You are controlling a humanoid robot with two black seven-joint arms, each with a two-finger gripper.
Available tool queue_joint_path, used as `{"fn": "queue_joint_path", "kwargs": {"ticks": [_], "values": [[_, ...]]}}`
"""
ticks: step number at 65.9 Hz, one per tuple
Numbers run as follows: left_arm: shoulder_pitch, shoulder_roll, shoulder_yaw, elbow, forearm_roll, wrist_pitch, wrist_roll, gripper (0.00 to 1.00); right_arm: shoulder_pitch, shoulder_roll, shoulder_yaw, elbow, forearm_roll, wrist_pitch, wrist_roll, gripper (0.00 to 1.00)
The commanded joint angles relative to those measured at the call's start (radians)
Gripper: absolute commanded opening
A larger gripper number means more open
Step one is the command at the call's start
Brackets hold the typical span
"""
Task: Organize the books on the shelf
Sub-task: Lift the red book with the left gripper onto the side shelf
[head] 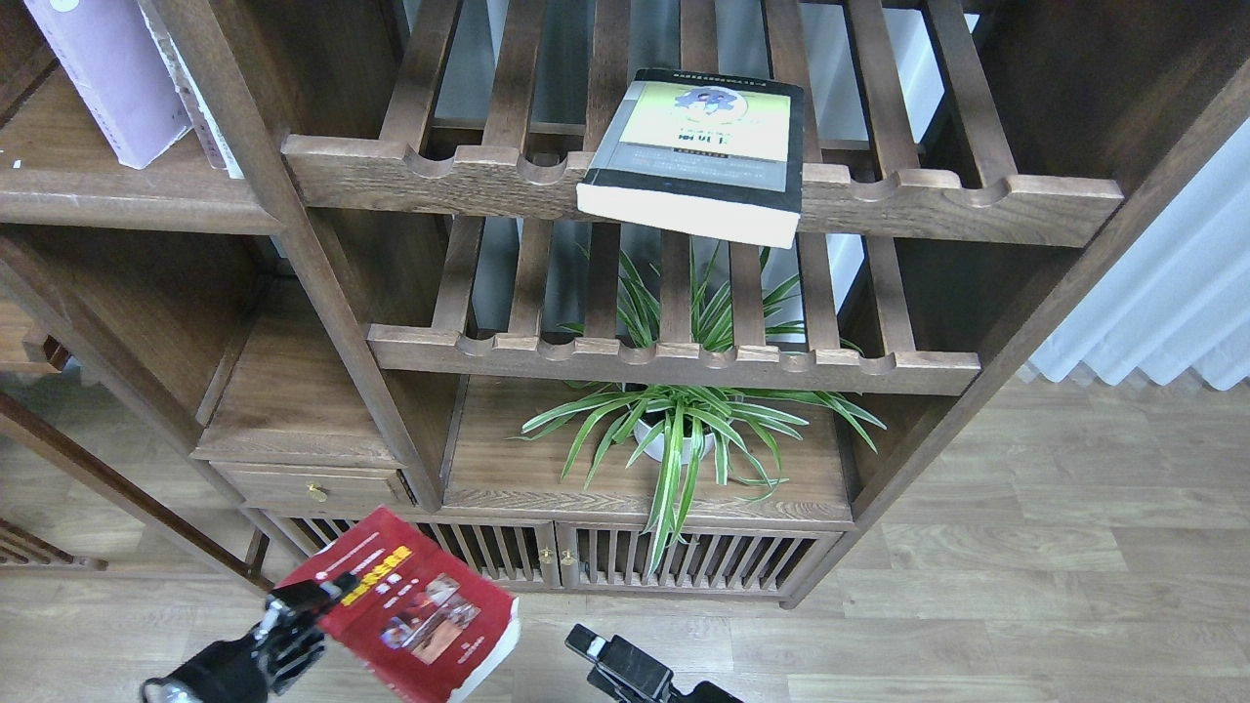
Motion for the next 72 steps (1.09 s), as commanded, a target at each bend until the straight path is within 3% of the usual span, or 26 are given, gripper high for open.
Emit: {"fn": "queue_joint_path", "kwargs": {"ticks": [1, 16, 46, 72], "values": [[0.054, 0.074, -0.067, -0.033, 0.0, 0.0, 0.002, 0.08, 0.002, 0.0, 0.0, -0.012, 0.0, 0.0, 0.0, 0.99], [0.132, 0.205, -0.221, -0.122, -0.001, 0.0, 0.002, 0.08, 0.011, 0.0, -0.002, -0.04, 0.0, 0.0, 0.0, 0.99], [0.157, 0.461, -0.519, -0.285, 0.006, 0.0, 0.005, 0.08, 0.012, 0.0, -0.003, -0.061, 0.0, 0.0, -0.003, 0.99], [0.159, 0.626, -0.671, -0.401, 0.02, 0.0, 0.013, 0.07, 0.006, 0.0, -0.002, -0.064, 0.0, 0.0, -0.003, 0.99]]}}
